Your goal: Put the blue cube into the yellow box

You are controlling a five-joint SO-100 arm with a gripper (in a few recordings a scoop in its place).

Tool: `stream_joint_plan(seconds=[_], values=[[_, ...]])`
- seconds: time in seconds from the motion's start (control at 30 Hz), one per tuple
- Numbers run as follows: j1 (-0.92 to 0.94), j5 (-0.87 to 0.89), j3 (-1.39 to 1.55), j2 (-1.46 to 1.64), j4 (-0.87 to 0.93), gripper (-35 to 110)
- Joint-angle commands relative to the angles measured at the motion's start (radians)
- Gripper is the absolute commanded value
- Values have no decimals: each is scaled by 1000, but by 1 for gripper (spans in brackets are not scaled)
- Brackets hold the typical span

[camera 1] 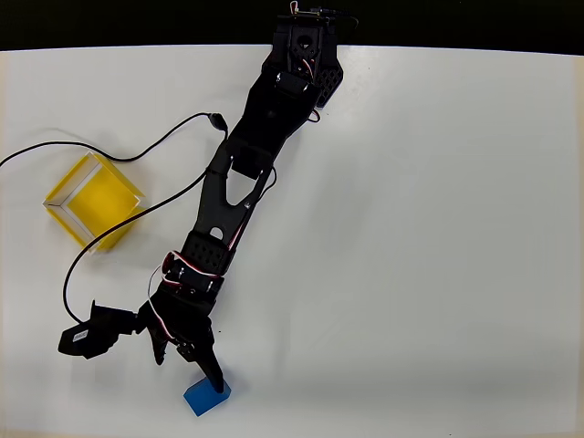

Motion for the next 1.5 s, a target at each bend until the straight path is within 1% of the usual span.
stream_joint_plan(seconds=[0.0,0.33,0.63,0.93,1.2,1.47], values=[[9,-49,-150,46,-101,59],[-38,-127,-252,-120,-281,59],[-86,-152,-284,-193,-400,59],[-97,-155,-339,-259,-416,58],[-64,-193,-359,-285,-394,53],[-52,-172,-360,-293,-394,48]])
